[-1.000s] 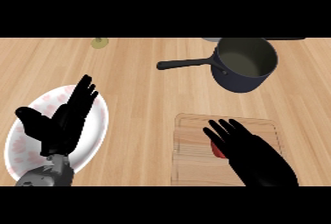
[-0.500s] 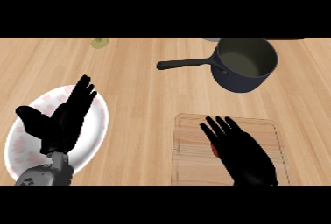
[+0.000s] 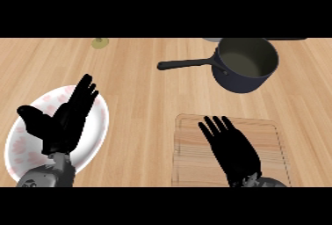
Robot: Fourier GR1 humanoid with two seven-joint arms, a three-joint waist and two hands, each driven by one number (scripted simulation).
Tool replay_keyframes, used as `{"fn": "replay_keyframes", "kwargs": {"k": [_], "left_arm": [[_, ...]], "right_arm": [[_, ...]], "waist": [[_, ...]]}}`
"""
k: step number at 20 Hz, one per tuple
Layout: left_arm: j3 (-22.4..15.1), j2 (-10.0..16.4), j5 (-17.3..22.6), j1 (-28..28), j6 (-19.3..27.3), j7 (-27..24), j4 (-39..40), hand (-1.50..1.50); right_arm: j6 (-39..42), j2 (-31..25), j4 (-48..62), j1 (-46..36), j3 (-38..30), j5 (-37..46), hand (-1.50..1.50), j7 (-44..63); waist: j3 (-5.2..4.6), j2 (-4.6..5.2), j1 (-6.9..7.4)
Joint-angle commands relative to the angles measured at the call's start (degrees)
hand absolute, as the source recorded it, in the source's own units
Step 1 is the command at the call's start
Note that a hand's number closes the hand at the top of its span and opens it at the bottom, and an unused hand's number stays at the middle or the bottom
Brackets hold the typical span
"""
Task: Pick the bell pepper from the cutting board and place it in the pot
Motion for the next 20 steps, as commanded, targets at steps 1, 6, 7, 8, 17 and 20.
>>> {"fn": "replay_keyframes", "kwargs": {"k": [1, 6, 7, 8, 17, 20], "left_arm": [[3.0, 1.3, 2.1, -4.2, -1.4, 2.0, 2.3, 0.0], [2.1, -0.8, -0.3, -2.5, -1.2, -5.6, 8.2, 0.0], [1.4, 1.0, 0.8, 0.9, -2.4, 0.9, -2.3, 0.0], [-0.8, -1.8, -2.0, 1.7, -0.9, -4.9, 2.5, 0.0], [0.7, -0.8, -1.6, -0.8, -0.6, 0.5, 0.3, 0.0], [-0.9, -2.9, -2.4, 1.9, -0.8, -3.7, 2.0, 0.0]], "right_arm": [[-0.6, 0.2, 2.9, 0.1, -0.7, 3.4, -1.5, -0.1], [0.2, 3.5, 8.9, -2.9, -1.5, 5.5, -1.5, -1.2], [-0.6, 3.4, 10.6, -2.5, -1.6, 6.2, -1.5, -2.5], [-2.6, 1.4, 9.0, -0.1, -2.0, 7.0, -1.5, -4.0], [-4.8, 3.7, 12.3, -3.8, -3.9, 5.0, 1.5, -13.8], [-7.0, 4.6, 12.6, -2.0, -2.8, 7.9, 1.5, -14.2]], "waist": [[0.0, 0.02, -0.12], [-0.01, 0.06, -0.1], [0.01, -0.01, 0.14], [0.0, 0.0, -0.05], [0.02, 0.0, 0.11], [0.0, -0.01, -0.02]]}}
